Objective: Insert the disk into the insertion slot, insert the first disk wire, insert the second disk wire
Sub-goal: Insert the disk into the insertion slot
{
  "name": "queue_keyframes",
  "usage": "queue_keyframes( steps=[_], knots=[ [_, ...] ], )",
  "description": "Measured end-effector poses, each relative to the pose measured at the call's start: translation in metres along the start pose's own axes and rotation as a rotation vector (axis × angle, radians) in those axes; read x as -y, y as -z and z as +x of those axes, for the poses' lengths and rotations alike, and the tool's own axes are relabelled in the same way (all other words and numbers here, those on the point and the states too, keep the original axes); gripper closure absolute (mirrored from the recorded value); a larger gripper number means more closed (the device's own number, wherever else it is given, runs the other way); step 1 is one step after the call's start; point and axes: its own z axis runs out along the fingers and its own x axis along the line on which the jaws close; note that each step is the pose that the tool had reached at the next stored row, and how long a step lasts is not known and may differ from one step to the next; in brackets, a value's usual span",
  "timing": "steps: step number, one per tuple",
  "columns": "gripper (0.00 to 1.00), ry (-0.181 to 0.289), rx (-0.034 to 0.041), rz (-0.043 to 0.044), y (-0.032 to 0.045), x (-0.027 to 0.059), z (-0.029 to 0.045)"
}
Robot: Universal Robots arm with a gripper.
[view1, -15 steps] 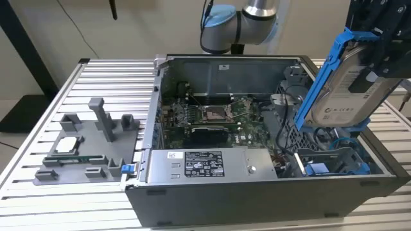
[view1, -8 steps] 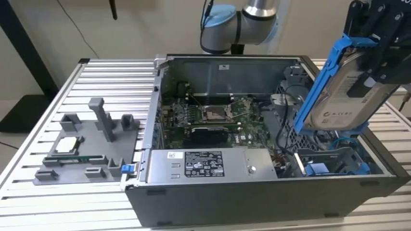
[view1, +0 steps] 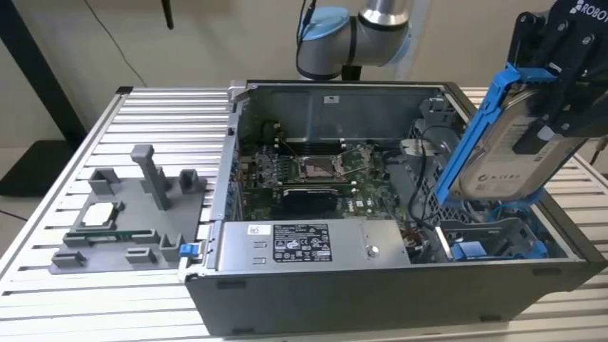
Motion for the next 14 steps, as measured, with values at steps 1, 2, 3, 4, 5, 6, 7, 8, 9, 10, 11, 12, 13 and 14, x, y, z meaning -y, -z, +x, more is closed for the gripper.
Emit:
queue_keyframes(
  steps=[1,2,3,4,5,6,7,8,9,10,11,12,13,14],
  knots=[
    [1.00,0.000,0.0002,0.0000,-0.0004,0.0002,0.0002],
    [1.00,0.000,0.0006,0.0000,-0.0005,0.0002,0.0002],
    [1.00,0.000,0.0014,0.0000,-0.0006,0.0002,0.0002],
    [1.00,0.000,0.0019,0.0000,-0.0007,0.0003,0.0002],
    [1.00,0.000,0.0021,0.0000,-0.0008,0.0003,0.0002],
    [1.00,0.000,0.0024,0.0000,-0.0007,0.0003,0.0002],
    [1.00,0.000,0.0026,0.0000,-0.0007,0.0003,0.0002],
    [1.00,0.000,0.0027,0.0000,-0.0007,0.0003,0.0002],
    [1.00,0.000,0.0026,-0.0001,-0.0007,0.0003,0.0002],
    [1.00,0.000,0.0026,0.0000,-0.0008,0.0003,0.0002],
    [1.00,0.000,0.0026,0.0000,-0.0011,0.0003,0.0002],
    [1.00,0.000,0.0028,0.0000,-0.0017,0.0003,0.0002],
    [1.00,0.000,0.0026,0.0000,-0.0023,0.0004,0.0002],
    [1.00,0.000,0.0027,0.0000,-0.0031,0.0004,0.0002]
  ],
)
